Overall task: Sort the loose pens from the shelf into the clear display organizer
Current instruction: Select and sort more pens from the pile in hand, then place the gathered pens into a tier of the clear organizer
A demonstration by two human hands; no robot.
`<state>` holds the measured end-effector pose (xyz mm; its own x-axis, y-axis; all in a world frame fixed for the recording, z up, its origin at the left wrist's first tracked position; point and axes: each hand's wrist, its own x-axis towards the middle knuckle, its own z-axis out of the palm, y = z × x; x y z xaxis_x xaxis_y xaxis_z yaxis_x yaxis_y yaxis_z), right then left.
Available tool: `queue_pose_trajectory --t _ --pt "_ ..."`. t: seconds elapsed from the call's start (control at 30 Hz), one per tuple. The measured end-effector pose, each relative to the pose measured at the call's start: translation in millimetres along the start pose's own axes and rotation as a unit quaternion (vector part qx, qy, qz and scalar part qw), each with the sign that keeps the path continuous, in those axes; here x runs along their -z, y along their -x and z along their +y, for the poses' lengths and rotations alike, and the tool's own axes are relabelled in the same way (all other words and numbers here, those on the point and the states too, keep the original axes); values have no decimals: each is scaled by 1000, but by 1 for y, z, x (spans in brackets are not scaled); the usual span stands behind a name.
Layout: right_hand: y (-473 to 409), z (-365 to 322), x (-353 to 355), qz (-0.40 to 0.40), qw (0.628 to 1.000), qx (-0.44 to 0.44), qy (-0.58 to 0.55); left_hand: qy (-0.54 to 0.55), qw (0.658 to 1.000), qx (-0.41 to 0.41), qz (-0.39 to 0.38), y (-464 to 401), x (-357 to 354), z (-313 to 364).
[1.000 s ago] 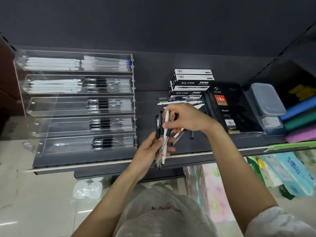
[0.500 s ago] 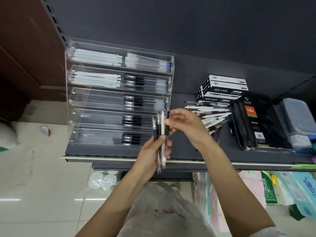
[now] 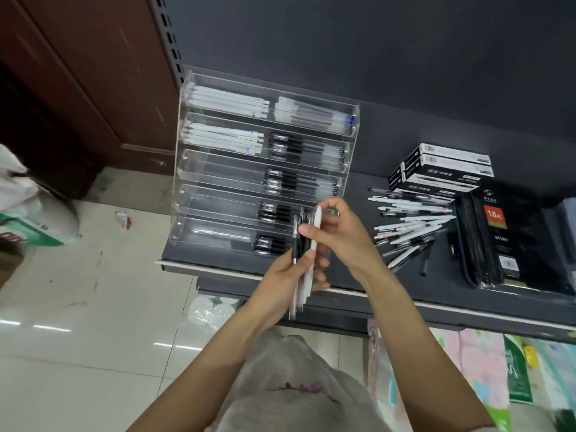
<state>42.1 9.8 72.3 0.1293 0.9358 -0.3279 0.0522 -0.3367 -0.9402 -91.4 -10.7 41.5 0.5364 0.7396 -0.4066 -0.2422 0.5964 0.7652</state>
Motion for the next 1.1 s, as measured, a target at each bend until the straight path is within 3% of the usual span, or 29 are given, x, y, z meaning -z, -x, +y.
queue_pose_trajectory --t 0.17,0.3,0.4,0.57,0.7,0.8,0.93,1.1 --pt "3 13 -11 -17 999 32 25 70 993 -11 92 13 2 -2" --pt "19 31 -21 13 991 92 97 215 958 -61 177 23 16 0" --pt "36 38 -42 0 982 123 142 248 941 -94 210 30 31 3" --pt "41 33 -71 -22 977 144 155 231 948 -92 198 28 37 11" --pt "21 23 -76 -33 977 138 159 147 967 -100 183 24 48 26" --pt "-5 6 -77 20 965 167 203 88 969 -89 211 18 77 39" --pt "-58 -36 -73 131 906 256 311 50 963 -59 257 8 118 67" --pt "-128 -75 -81 157 818 256 490 45 967 -84 237 -7 148 99"
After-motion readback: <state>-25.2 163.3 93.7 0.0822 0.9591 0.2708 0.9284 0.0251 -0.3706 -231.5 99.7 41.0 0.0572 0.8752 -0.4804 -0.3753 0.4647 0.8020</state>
